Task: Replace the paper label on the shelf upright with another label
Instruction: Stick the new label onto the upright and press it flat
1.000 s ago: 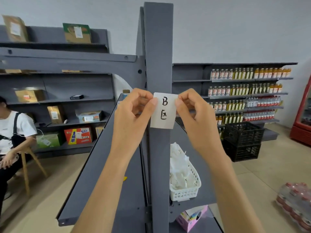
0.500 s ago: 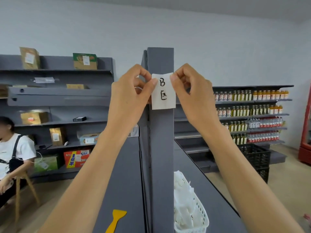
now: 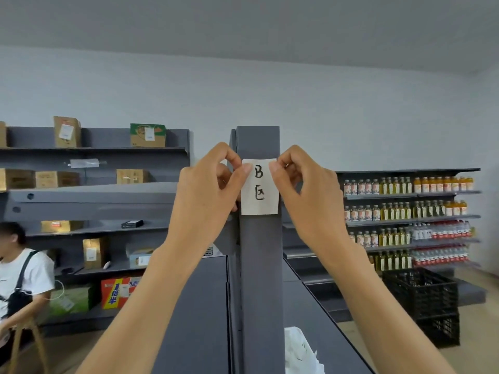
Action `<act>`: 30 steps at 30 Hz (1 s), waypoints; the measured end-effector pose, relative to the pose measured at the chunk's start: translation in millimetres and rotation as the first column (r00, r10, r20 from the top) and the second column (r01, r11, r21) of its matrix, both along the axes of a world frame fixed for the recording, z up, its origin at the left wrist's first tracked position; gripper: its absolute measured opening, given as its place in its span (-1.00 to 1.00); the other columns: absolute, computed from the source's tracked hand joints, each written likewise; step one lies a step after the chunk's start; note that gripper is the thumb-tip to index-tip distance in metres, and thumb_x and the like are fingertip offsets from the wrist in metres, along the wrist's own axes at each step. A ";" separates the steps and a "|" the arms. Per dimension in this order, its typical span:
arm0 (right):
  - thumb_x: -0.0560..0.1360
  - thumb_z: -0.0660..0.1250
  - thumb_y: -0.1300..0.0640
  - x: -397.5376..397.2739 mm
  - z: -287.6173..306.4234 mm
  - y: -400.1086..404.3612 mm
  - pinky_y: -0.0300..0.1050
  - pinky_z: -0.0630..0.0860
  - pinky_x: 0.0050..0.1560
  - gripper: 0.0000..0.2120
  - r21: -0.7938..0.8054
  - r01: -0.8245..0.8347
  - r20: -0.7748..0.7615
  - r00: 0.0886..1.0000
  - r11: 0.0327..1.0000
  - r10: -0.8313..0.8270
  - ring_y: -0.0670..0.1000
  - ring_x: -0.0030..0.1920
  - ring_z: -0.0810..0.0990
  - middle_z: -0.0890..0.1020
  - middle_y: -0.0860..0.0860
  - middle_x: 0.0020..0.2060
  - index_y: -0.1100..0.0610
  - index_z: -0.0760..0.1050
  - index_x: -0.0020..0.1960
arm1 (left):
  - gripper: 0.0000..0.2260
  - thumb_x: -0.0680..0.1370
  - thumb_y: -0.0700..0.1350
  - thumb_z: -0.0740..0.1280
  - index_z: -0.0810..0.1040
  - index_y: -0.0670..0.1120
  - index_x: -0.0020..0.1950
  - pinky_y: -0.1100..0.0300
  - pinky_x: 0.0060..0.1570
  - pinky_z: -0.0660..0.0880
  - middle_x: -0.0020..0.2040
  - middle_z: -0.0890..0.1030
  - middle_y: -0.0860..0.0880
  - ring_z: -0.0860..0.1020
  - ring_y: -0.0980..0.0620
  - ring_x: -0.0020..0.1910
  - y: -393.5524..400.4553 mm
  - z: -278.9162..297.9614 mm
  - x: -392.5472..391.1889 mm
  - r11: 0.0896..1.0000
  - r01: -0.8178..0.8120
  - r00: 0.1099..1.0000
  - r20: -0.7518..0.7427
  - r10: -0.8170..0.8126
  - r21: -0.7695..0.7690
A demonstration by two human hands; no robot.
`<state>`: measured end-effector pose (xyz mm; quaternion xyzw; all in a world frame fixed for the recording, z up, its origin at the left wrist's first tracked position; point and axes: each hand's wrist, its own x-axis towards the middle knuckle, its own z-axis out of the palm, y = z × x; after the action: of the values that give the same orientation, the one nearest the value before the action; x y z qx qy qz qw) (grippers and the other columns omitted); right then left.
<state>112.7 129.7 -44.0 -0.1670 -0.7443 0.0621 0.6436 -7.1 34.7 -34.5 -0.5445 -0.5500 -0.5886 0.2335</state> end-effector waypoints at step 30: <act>0.47 0.34 -0.26 6.5 16.4 5.8 -0.15 0.40 -0.38 -0.68 0.140 0.188 0.074 0.977 0.972 -0.199 -0.10 -0.33 0.49 0.52 -0.06 -0.36 -0.05 0.35 -0.11 | -0.70 0.49 0.18 0.39 0.34 0.09 0.01 0.01 -0.37 0.57 -0.46 0.45 0.02 0.51 0.07 -0.44 -2.2 6.9 0.7 0.942 -0.330 0.909 -0.249 0.335 0.061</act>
<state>119.2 135.5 -27.7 -0.1983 -0.7546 -0.0578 0.6228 -6.3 32.4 -27.6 -0.5121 -0.5946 -0.4701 0.4040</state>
